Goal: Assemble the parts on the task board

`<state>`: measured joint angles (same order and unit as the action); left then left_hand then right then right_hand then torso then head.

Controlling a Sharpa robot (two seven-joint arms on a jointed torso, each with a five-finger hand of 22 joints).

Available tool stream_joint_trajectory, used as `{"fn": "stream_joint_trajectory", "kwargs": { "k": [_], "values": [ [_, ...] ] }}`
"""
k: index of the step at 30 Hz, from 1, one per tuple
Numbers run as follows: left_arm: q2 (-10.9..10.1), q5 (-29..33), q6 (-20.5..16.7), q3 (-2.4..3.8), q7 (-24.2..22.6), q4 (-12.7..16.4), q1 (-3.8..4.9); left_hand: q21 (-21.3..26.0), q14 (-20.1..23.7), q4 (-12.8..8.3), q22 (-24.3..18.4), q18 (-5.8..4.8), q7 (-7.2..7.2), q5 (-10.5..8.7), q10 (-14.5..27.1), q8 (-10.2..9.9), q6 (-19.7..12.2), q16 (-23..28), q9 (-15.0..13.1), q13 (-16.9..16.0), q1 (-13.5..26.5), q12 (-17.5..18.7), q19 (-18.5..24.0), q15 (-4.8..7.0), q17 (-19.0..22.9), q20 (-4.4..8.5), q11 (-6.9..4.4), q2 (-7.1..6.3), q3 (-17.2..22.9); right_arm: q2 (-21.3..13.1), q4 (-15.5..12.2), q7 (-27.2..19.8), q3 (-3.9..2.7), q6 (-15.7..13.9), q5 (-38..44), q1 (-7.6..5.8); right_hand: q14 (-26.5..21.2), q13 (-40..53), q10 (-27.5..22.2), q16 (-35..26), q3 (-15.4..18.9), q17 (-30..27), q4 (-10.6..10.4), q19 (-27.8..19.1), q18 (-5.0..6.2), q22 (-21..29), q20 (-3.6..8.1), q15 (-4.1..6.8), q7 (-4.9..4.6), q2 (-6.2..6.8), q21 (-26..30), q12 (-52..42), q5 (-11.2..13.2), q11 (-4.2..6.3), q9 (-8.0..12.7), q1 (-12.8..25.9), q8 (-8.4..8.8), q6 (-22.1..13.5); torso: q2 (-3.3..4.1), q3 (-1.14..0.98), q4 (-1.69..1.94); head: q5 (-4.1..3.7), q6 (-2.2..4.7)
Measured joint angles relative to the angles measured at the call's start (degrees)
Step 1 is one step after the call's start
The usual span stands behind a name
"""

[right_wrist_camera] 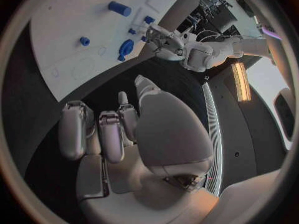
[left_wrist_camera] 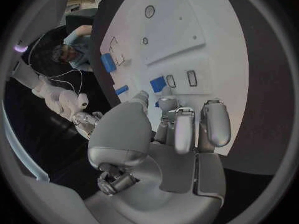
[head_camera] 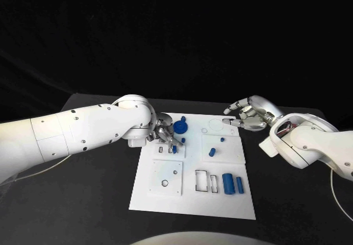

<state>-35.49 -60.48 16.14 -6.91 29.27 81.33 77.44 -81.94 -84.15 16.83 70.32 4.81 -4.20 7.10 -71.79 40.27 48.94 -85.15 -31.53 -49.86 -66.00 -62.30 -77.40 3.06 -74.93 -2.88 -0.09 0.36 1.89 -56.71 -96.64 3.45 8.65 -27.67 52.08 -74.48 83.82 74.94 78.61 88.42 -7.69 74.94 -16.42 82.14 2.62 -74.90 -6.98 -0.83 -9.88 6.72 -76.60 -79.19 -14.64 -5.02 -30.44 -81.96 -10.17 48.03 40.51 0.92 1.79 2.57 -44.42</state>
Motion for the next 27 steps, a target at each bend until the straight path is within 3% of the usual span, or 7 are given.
{"fn": "stream_joint_trajectory", "kwargs": {
  "k": [27],
  "values": [
    [0.90,0.31,1.94,-0.07,0.31,-0.91,-0.07,-0.22,0.00,-0.17,0.41,0.01,-0.01,0.43,0.37,0.20,-0.40,-0.22,-0.77,-0.07,-2.11,-0.23,-0.20,0.00,0.01,-0.21,0.07,0.90,0.18,0.17,0.22,0.16,0.04,0.00,0.01,0.09,0.00,-0.02,0.00,0.00,0.00,-0.02,0.00,0.00,-0.01,-0.04,0.00,0.00,0.00,0.00,0.00,0.00,-0.34,0.00,0.00,0.00,0.00,0.00,0.05,-0.03,0.00,0.05,-0.74]
  ]
}}
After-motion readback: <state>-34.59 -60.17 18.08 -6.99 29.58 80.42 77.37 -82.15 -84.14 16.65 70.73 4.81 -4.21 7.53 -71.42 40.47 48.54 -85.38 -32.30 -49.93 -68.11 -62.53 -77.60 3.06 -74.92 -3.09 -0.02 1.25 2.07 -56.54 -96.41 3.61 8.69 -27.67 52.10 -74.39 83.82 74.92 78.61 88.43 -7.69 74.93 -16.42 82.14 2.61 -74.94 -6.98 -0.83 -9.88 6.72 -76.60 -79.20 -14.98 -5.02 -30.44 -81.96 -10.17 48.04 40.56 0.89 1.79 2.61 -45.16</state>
